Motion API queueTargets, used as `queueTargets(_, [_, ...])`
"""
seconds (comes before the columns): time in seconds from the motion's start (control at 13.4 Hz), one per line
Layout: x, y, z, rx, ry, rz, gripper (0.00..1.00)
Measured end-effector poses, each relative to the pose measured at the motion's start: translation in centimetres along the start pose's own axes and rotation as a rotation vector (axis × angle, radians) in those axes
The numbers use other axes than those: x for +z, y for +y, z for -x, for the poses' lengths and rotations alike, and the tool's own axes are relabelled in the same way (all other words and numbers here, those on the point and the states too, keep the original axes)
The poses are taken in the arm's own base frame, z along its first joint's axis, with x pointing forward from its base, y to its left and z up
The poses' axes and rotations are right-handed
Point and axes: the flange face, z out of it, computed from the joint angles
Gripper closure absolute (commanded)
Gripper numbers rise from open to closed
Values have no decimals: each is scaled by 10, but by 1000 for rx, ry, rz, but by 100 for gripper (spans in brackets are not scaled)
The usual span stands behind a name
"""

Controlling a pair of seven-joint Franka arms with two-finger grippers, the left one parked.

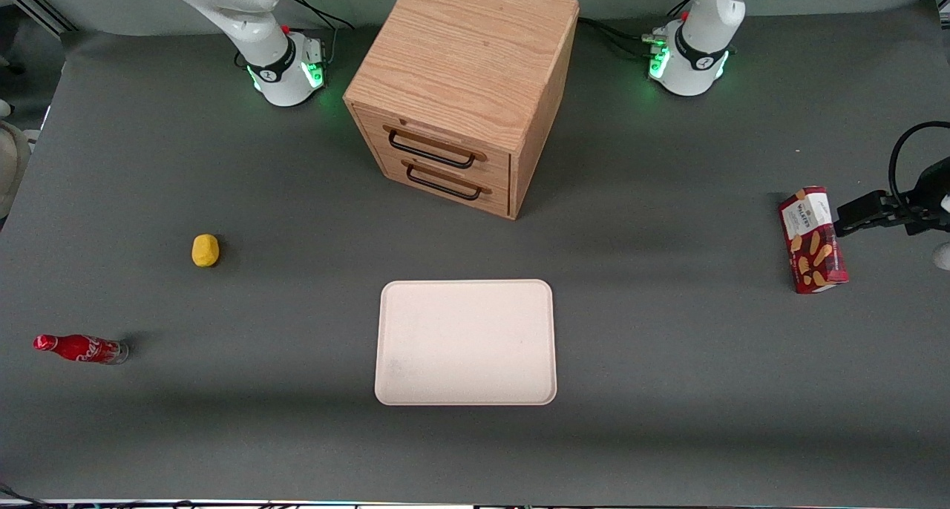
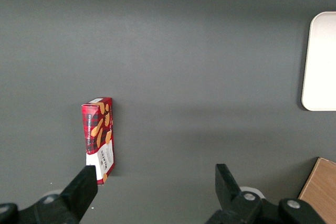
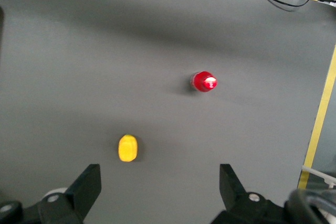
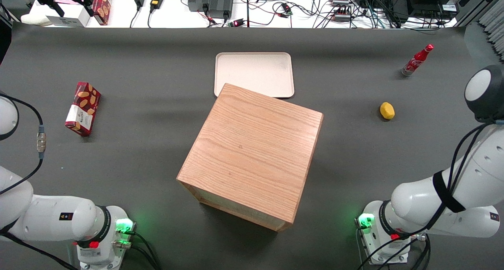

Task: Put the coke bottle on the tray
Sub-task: 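Move the right gripper toward the red Coca-Cola bottle lying on the table, then lower the open right gripper over the bottle and close on its body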

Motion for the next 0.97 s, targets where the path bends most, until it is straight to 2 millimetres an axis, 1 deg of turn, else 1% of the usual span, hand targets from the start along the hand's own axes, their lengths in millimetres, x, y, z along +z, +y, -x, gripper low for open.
queueTargets(0.15, [16,23,1,-18,7,-16,0])
queueTargets(0.37, [37,46,0,-43,28,-45,0])
queueTargets(0.97, [100,70,-21,-96,55,-49,0])
